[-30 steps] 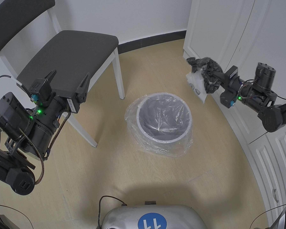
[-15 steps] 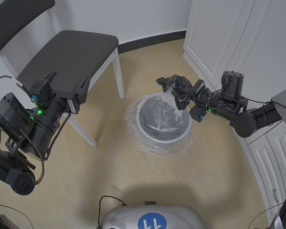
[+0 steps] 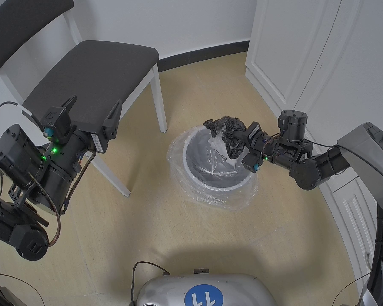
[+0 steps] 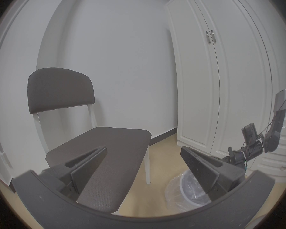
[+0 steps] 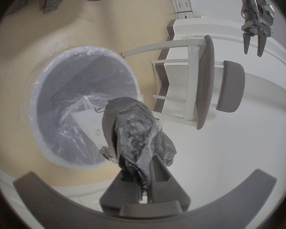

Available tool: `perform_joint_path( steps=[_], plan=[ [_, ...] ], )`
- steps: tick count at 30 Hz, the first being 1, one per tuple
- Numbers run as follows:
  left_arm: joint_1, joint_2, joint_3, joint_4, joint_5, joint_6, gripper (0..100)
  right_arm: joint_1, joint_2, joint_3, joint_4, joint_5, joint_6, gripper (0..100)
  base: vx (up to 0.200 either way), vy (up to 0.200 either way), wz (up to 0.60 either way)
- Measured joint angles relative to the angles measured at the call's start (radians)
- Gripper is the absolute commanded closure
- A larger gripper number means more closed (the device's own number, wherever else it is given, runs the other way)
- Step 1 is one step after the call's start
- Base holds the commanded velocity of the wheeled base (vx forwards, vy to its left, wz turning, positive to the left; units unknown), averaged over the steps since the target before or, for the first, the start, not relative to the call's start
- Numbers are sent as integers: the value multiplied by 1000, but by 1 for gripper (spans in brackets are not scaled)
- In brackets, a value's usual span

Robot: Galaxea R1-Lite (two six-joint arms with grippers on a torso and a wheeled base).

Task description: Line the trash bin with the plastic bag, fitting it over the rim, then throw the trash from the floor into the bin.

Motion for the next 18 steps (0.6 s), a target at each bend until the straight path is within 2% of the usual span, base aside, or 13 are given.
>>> perform_joint_path(
  steps=[18],
  plan=[
    [0, 11, 3, 0, 0, 1, 0, 9, 128, -26, -39, 4, 6, 100, 0, 0, 0]
  ],
)
